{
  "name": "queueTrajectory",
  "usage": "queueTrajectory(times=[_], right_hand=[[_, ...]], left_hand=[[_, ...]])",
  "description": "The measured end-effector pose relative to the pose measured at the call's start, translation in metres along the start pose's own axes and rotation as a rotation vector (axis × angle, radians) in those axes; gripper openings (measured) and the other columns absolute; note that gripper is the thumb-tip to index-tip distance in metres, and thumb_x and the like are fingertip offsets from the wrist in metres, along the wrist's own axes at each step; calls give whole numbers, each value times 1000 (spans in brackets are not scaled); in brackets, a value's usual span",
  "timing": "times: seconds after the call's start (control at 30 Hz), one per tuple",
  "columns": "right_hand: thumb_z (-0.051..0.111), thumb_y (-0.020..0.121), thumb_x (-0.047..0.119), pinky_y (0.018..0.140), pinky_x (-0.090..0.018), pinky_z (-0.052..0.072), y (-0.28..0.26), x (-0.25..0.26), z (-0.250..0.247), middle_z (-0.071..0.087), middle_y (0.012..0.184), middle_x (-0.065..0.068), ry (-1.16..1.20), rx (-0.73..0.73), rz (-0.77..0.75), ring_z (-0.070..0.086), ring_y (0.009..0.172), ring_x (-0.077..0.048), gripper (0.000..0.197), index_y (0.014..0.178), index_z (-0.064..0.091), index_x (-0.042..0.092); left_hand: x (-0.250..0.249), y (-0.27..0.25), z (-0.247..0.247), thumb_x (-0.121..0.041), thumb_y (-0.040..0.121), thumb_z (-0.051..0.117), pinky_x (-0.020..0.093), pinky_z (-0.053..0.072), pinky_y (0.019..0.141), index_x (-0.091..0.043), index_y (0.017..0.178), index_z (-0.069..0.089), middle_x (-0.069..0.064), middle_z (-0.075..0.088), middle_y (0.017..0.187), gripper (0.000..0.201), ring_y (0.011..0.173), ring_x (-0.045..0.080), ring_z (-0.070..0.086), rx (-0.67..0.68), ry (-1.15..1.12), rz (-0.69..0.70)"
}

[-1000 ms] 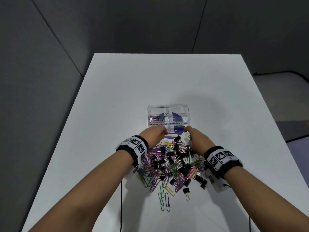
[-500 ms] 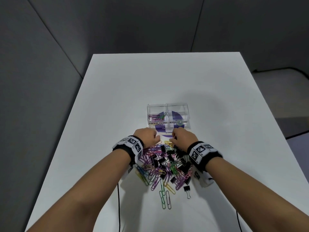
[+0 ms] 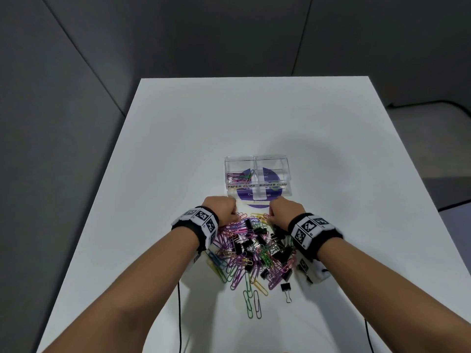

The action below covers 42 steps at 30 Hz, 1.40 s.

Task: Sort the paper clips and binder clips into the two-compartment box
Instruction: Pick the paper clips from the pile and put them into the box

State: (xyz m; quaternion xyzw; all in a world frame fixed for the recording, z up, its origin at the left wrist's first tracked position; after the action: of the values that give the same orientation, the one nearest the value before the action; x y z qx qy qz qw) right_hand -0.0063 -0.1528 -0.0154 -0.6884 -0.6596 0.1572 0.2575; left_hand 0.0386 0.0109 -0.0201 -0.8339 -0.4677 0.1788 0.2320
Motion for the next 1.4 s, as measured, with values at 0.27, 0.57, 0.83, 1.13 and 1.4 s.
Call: queueTrajectory(times=[0.27,0.57,0.83,1.13,1.4], right_hand=[[45,95,25,70,-30,42,-5,-3,-2,53,98,-7,174,-17,-62,52,80,-21,14,91,51,12],[37,96,17,69,-31,39,-14,-7,-19,63,97,-16,425,-143,-26,58,84,-29,11,101,43,10],[29,98,7,59,-29,34,-5,5,-14,49,73,-7,468,-93,-10,44,63,-22,16,87,41,7],[56,91,28,82,-36,47,-1,19,3,54,116,-8,118,-19,-42,59,99,-27,19,100,54,11],[51,94,22,75,-35,45,-5,12,3,62,104,-8,146,9,-39,56,84,-23,13,84,48,13]], left_hand=[[-7,-3,-4,-34,95,50,33,47,80,-11,108,58,7,57,117,28,99,23,59,-18,-100,78],[-4,-12,-24,-27,102,37,34,46,90,-17,132,46,8,61,125,34,112,26,58,-69,-180,113],[13,-17,-24,-16,101,32,35,45,87,-7,125,48,17,62,116,30,89,24,53,21,-290,21],[17,-15,-9,-14,96,37,33,46,92,-9,115,62,11,62,124,32,113,27,58,115,-212,-51],[12,-18,-7,-23,99,31,34,45,89,-6,113,58,14,62,119,35,109,29,58,60,-184,-46]])
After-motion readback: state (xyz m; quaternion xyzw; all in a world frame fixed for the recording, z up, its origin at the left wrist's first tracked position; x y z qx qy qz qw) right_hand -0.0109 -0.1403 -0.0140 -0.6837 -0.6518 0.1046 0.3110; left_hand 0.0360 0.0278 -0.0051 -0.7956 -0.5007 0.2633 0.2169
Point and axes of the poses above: each hand's wrist, its own y-axis towards the middle knuckle, its own z-axis out of the palm, x = y × z, the point moved 2 cm from there along y, towards the middle knuckle
